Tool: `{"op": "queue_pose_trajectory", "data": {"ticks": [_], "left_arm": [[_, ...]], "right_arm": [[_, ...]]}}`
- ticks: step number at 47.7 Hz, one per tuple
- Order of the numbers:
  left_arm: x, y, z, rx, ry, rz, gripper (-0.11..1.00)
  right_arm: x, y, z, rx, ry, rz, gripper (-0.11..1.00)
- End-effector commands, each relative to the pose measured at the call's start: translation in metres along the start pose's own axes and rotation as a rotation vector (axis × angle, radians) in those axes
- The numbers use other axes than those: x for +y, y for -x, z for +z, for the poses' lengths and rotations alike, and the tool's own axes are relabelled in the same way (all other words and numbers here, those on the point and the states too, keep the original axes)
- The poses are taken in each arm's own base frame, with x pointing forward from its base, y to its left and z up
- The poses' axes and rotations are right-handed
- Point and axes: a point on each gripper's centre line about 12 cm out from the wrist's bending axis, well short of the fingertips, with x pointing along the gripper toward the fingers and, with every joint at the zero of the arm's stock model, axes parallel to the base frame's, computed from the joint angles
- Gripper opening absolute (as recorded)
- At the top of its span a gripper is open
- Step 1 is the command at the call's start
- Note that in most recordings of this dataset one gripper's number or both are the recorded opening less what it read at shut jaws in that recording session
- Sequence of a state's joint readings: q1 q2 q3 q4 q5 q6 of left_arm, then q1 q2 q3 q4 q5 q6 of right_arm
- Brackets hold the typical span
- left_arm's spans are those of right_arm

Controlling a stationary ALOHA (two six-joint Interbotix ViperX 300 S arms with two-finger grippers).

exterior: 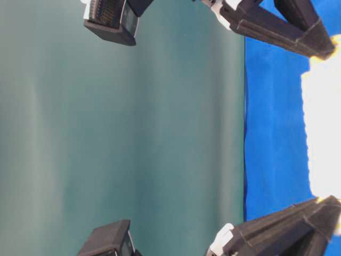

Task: Fold the yellow towel.
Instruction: 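Fold the top end down toward the bottom end with both grippers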

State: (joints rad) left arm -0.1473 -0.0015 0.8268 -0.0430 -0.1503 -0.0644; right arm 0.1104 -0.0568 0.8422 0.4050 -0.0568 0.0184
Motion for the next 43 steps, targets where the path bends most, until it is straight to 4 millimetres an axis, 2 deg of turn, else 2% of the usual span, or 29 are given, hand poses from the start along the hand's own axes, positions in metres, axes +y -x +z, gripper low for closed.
{"op": "queue_pose_trajectory", "data": {"ticks": [1, 15, 19, 24, 27, 28, 32, 36, 39, 43], "left_arm": [[-0.006, 0.0, 0.006, -0.017, -0.008, -0.014, 0.03], [-0.001, -0.011, 0.0, 0.012, 0.0, 0.0, 0.06], [0.0, -0.011, -0.002, 0.017, 0.002, 0.001, 0.23], [0.0, -0.011, -0.003, 0.02, 0.002, 0.001, 0.51], [0.0, -0.011, -0.003, 0.023, 0.0, 0.001, 0.63], [0.0, -0.01, -0.004, 0.025, 0.0, 0.002, 0.65], [0.0, -0.009, -0.003, 0.021, -0.006, 0.001, 0.61], [0.001, -0.006, -0.001, 0.018, -0.007, 0.004, 0.57], [0.003, -0.001, 0.003, 0.015, -0.003, 0.008, 0.56], [0.005, 0.009, 0.009, 0.016, 0.002, 0.012, 0.56]], "right_arm": [[0.005, 0.001, 0.006, -0.014, 0.001, 0.011, 0.05], [0.001, -0.02, -0.002, 0.027, 0.02, -0.012, 0.06], [0.001, -0.025, -0.003, 0.039, 0.017, -0.015, 0.06], [0.002, -0.026, -0.001, 0.036, 0.016, -0.013, 0.07], [0.002, -0.026, 0.0, 0.034, 0.015, -0.013, 0.18], [0.002, -0.026, 0.0, 0.034, 0.015, -0.013, 0.24], [0.003, -0.024, 0.002, 0.028, 0.016, -0.008, 0.51], [0.006, -0.016, 0.008, 0.012, 0.02, 0.004, 0.73], [0.009, -0.008, 0.014, -0.01, 0.023, 0.015, 0.78], [0.013, 0.006, 0.023, -0.047, 0.04, 0.034, 0.75]]}}
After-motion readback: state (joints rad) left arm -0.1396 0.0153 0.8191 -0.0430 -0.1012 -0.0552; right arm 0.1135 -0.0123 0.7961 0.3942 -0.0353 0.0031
